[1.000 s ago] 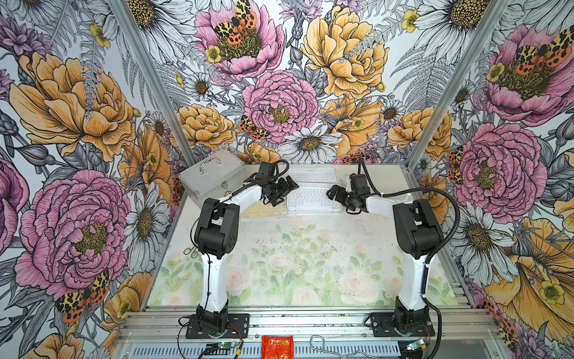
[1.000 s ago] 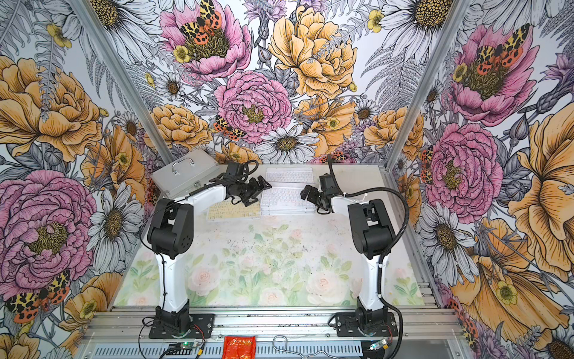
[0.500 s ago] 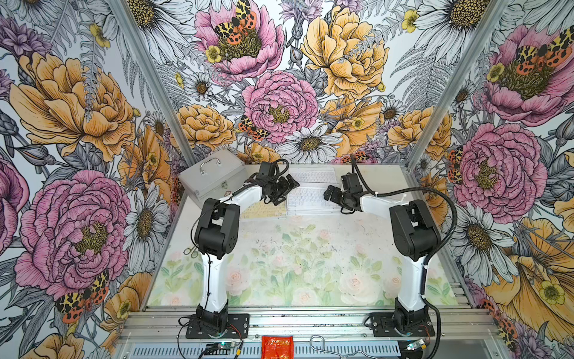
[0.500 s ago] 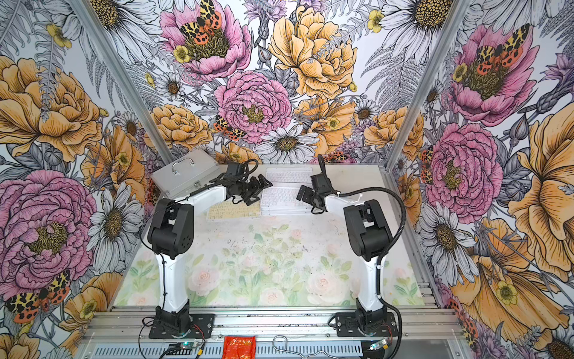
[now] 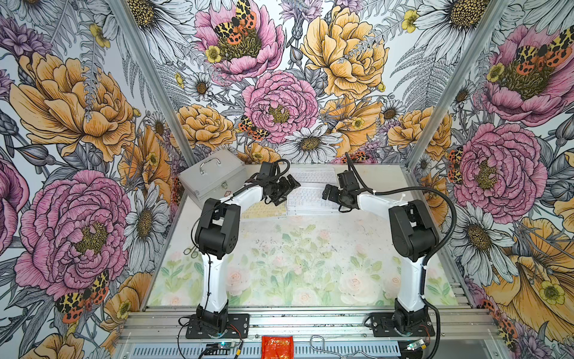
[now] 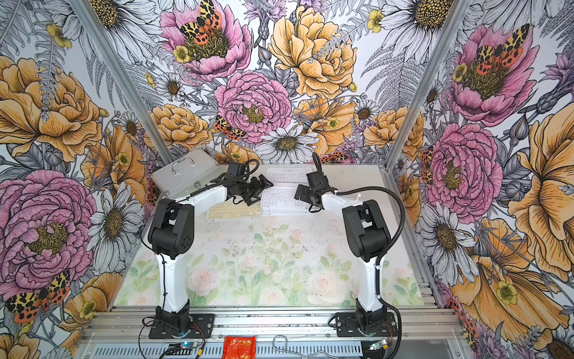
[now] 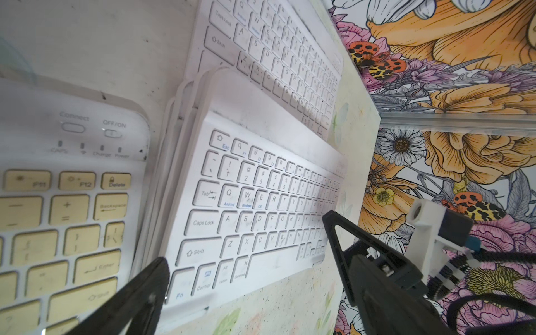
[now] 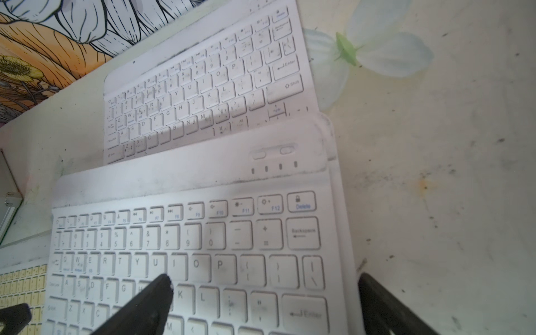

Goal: Stack the numeric keypads
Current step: Adjust the numeric keypad.

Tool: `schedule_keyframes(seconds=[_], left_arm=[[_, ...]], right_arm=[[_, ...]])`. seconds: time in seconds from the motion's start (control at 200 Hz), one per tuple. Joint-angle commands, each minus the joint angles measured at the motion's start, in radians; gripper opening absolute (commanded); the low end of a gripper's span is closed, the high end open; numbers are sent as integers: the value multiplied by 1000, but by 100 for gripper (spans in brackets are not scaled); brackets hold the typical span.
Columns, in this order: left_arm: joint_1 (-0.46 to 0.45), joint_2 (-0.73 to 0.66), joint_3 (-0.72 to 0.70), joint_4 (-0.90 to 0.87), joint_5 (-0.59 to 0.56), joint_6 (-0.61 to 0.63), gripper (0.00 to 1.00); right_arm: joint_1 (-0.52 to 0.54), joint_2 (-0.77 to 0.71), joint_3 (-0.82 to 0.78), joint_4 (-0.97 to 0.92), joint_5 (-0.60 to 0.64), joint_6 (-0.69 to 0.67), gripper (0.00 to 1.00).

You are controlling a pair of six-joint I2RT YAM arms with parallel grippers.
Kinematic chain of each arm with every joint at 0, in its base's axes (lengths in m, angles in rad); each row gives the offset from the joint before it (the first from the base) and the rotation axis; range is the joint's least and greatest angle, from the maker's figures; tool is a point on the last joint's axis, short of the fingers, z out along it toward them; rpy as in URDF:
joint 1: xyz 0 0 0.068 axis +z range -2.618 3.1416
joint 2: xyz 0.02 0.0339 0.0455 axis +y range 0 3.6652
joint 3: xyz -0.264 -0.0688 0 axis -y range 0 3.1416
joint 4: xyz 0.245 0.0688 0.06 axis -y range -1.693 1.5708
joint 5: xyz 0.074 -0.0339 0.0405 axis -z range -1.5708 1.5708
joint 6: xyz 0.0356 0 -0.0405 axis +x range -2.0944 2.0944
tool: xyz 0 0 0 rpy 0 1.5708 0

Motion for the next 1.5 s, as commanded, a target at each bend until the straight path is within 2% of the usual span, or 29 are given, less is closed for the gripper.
schedule_keyframes(seconds=[0.0,0.28,0.45,0.745,1.031,1.196,1.431,1.496], left_arm=[[-9,6,19,22,23,-14,99],[-6,2,16,23,25,-13,99],[13,-27,-8,22,29,-3,99],[64,-127,-123,23,30,27,99],[72,-232,-236,31,29,42,99],[78,-268,-282,36,29,43,99],[81,-274,-319,38,29,43,99],[83,-317,-326,38,29,43,99]], right_arm=[[17,-36,43,-7,20,-27,100],[20,-15,76,-30,17,-45,100],[10,-70,45,-31,-7,-92,100],[0,-263,-173,-45,-38,-153,100],[12,-336,-324,-109,4,-211,100],[11,-310,-326,-139,23,-213,100],[1,-206,-218,-189,58,-208,100],[-5,-178,-189,-199,61,-208,100]])
